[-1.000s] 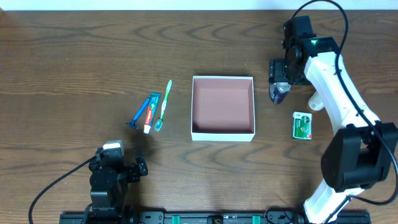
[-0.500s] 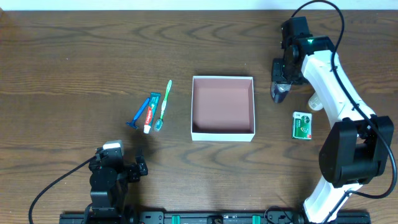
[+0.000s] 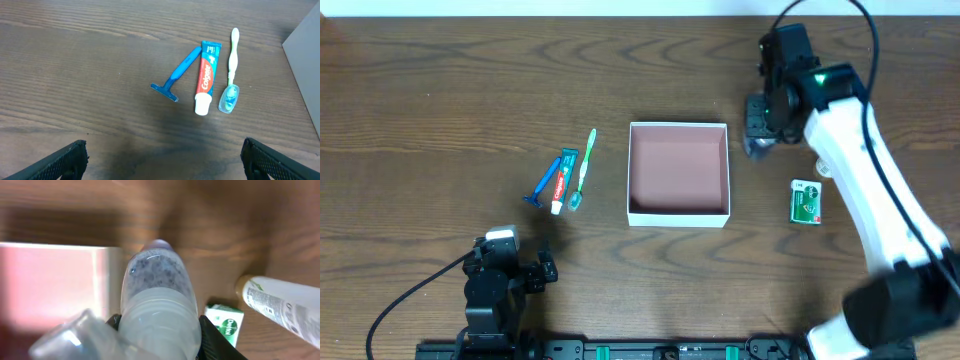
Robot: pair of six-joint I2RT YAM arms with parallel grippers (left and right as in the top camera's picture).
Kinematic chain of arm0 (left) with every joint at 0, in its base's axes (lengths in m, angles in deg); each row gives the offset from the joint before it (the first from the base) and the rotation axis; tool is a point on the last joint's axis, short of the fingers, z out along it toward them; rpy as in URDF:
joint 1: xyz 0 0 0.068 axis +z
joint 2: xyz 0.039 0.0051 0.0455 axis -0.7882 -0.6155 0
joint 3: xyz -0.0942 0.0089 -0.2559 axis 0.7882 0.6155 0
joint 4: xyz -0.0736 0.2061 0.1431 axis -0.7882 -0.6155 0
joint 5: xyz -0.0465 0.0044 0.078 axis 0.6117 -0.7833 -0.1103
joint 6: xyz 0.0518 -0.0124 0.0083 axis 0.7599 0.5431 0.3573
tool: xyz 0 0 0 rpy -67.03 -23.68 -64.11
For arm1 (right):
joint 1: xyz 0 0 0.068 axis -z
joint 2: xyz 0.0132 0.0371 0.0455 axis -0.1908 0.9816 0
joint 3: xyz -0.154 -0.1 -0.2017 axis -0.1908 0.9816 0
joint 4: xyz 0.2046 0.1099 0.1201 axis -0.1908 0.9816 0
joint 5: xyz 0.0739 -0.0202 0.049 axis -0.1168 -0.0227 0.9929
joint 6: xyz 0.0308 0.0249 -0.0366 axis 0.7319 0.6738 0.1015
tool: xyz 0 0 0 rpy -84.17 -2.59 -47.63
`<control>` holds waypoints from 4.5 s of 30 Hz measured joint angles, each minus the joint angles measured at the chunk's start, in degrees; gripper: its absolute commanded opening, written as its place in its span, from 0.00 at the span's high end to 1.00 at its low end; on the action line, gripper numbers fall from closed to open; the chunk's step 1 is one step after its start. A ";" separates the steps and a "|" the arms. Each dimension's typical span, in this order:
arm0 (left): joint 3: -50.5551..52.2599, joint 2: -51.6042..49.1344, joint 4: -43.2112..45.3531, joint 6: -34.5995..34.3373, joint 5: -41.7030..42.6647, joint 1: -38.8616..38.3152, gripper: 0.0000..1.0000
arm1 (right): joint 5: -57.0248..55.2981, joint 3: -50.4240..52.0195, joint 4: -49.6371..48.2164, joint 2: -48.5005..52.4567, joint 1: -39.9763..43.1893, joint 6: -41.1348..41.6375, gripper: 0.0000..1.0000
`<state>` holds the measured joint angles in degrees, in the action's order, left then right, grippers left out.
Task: Pack container
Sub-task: 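Reach the right gripper to the foam soap pump bottle and grasp it, then carry the soap bottle into the box and release it, then move the right gripper to the white lotion tube and grasp it, then place the lotion tube upright in the box's back corner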
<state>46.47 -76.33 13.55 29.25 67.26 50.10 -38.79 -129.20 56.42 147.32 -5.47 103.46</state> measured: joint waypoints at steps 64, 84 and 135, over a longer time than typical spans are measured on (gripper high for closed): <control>0.00 0.00 0.02 0.02 0.00 0.00 0.02 | -5.31 -3.15 5.03 -8.11 23.45 -6.54 0.18; 0.00 0.00 0.02 0.02 0.00 0.00 0.02 | -0.37 -3.02 5.84 4.00 25.24 -7.02 0.99; 0.00 0.00 0.00 0.02 0.00 0.00 0.02 | 3.02 -2.64 -7.08 5.25 -11.10 10.27 0.38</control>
<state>46.47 -76.33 13.55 29.27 67.26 50.10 -35.77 -131.85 49.34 152.57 -16.57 113.73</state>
